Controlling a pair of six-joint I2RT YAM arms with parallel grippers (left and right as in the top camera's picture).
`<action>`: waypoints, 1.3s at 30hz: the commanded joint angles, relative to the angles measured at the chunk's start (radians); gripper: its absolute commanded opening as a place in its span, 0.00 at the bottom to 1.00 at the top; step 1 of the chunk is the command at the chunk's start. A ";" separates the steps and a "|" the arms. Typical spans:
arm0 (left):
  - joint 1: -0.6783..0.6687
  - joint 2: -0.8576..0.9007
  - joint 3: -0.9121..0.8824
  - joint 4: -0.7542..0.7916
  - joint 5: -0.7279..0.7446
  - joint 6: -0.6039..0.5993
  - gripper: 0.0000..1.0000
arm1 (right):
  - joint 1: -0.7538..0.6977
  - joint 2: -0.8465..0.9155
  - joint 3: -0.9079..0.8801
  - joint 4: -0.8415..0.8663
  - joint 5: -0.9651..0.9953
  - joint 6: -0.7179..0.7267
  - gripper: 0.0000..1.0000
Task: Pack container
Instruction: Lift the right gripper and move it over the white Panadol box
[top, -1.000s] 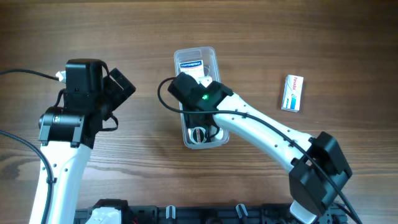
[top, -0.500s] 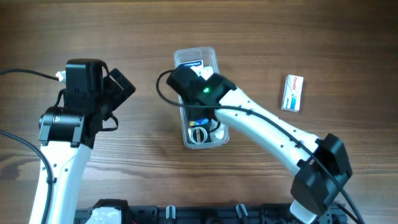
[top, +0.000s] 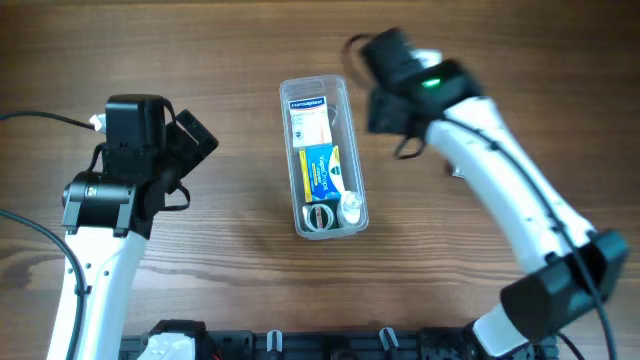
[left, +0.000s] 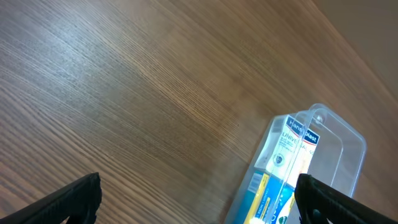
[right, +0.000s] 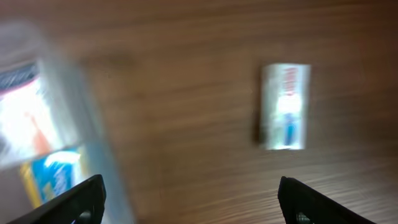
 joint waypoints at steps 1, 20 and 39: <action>0.006 -0.010 0.016 0.001 -0.020 0.012 1.00 | -0.143 -0.021 0.014 0.002 0.023 -0.035 0.90; 0.006 -0.010 0.016 0.001 -0.020 0.013 1.00 | -0.445 0.085 -0.334 0.451 -0.144 -0.309 0.90; 0.006 -0.010 0.016 0.001 -0.020 0.013 1.00 | -0.445 0.197 -0.519 0.595 -0.157 -0.322 0.79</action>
